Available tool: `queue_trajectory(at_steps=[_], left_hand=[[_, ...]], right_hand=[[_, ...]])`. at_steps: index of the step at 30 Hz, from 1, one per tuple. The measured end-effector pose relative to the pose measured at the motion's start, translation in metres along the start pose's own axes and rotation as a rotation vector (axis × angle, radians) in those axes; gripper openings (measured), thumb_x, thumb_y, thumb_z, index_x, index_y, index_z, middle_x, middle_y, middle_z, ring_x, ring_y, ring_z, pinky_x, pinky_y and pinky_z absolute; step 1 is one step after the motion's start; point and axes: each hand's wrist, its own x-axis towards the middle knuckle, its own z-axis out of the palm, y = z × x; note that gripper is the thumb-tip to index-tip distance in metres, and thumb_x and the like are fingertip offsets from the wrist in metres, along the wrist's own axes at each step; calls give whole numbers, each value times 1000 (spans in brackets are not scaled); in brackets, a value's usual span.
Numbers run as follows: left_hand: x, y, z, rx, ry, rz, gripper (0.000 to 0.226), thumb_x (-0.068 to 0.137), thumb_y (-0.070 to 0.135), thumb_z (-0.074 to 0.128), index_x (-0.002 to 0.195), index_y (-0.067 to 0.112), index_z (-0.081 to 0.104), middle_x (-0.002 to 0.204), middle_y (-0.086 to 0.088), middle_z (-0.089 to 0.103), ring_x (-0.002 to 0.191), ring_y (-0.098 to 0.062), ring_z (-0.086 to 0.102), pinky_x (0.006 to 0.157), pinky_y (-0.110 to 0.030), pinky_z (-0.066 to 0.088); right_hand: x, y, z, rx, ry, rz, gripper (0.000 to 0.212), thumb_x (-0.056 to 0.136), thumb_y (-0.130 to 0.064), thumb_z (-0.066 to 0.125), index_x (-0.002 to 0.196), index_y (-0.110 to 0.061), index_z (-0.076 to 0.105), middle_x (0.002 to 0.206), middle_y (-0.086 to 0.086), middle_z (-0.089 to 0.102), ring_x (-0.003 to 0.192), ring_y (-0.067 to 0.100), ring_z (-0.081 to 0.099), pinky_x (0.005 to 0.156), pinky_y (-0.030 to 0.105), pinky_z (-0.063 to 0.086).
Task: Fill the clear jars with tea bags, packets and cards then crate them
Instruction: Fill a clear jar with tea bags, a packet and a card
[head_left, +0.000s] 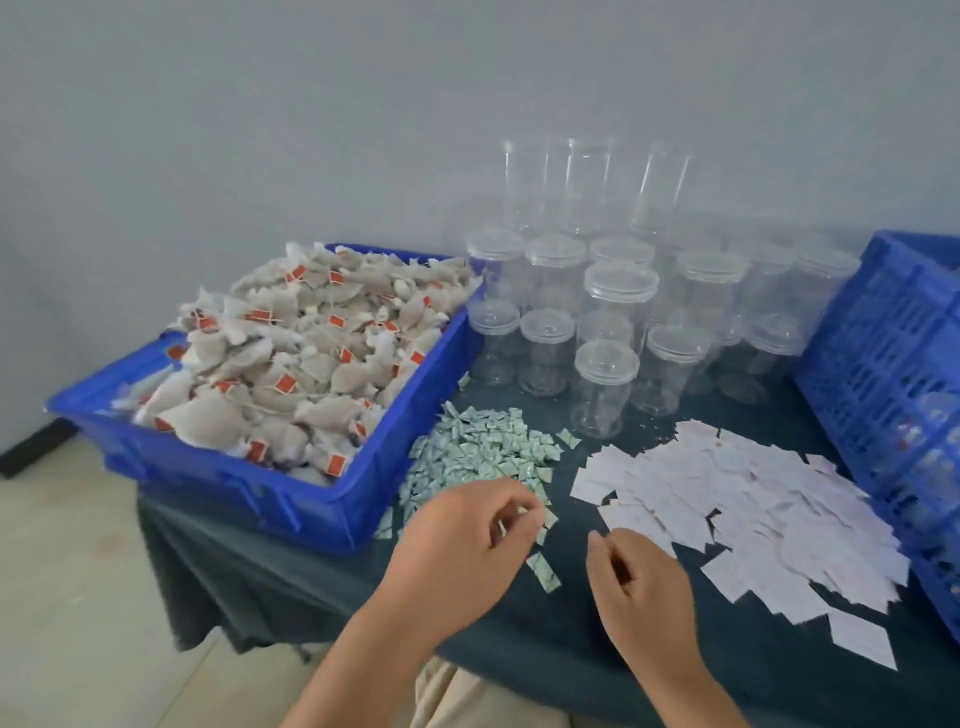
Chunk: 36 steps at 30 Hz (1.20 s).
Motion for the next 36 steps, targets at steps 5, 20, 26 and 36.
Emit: queue_trajectory(at_steps=[5, 20, 26, 36], left_hand=[[49, 5, -43, -58, 47, -25, 27, 90, 71, 53, 105, 52, 63, 100, 30, 65, 86, 5, 65, 71, -24, 56], [257, 75, 36, -85, 172, -179, 130, 74, 75, 78, 165, 16, 7, 161, -10, 43, 144, -34, 48, 108, -50, 47], [214, 82, -14, -95, 103, 21, 119, 65, 81, 75, 160, 33, 22, 156, 6, 42, 138, -18, 47, 106, -37, 44], [29, 67, -14, 82, -226, 214, 92, 59, 99, 62, 136, 65, 25, 133, 43, 29, 110, 15, 46, 92, -29, 48]], right_hand=[[-1, -4, 5, -18, -53, -40, 50, 100, -21, 69, 62, -17, 38, 56, 2, 41, 54, 13, 39, 50, 31, 31], [4, 1, 4, 95, -27, 97, 51, 99, -24, 72, 59, -18, 42, 54, -4, 38, 52, 12, 39, 53, 22, 29], [4, -10, -7, 227, 212, 80, 37, 89, -10, 85, 82, -36, 61, 78, -10, 61, 67, 11, 56, 63, 20, 46], [2, -38, -52, 298, -51, -129, 97, 59, -39, 86, 145, -59, 44, 135, -36, 61, 116, -14, 64, 83, 3, 50]])
